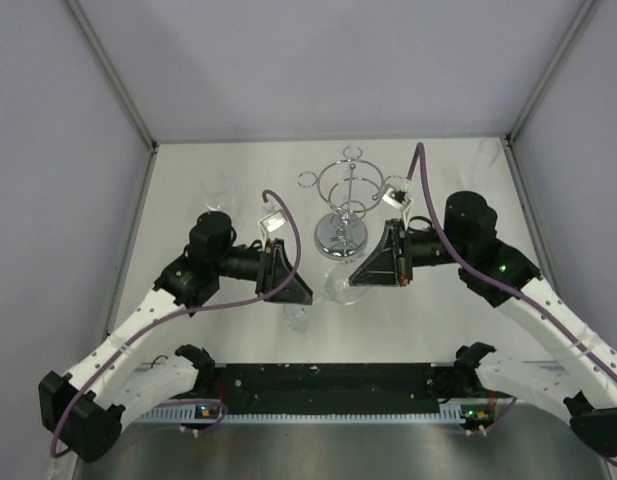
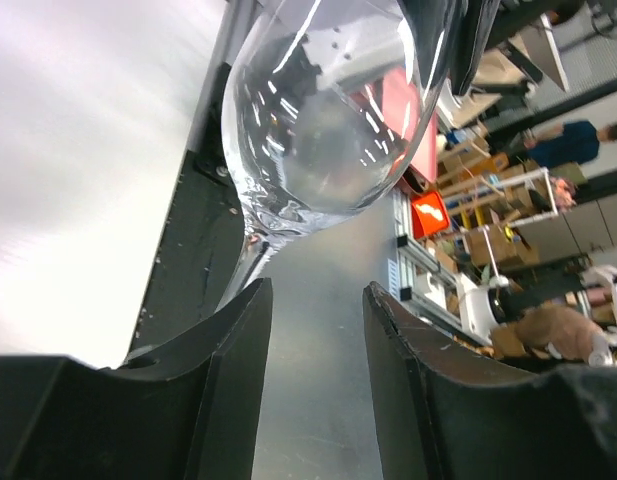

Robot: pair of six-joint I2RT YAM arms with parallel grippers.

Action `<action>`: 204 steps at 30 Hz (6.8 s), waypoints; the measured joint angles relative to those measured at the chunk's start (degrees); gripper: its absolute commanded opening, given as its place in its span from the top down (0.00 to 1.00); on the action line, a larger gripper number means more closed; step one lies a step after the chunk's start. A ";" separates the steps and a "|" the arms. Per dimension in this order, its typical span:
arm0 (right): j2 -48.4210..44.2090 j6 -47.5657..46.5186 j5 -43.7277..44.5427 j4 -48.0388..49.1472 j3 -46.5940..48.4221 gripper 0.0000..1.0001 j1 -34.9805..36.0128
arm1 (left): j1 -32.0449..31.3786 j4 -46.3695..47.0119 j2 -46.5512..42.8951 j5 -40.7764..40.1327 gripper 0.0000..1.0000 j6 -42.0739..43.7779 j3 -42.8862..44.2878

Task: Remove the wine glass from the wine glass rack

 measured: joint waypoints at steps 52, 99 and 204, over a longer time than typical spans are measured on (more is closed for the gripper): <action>30.91 -10.88 61.18 -26.47 26.12 1.00 -40.65 | 0.02 -18.67 4.17 -38.38 0.12 9.99 8.48; 44.11 -10.88 56.87 -28.06 36.11 0.52 -46.45 | 0.02 -20.17 3.87 -41.81 0.03 8.83 7.52; 65.44 6.88 14.08 0.72 52.85 0.49 -25.33 | 0.02 -20.17 7.50 -43.36 0.05 8.85 7.08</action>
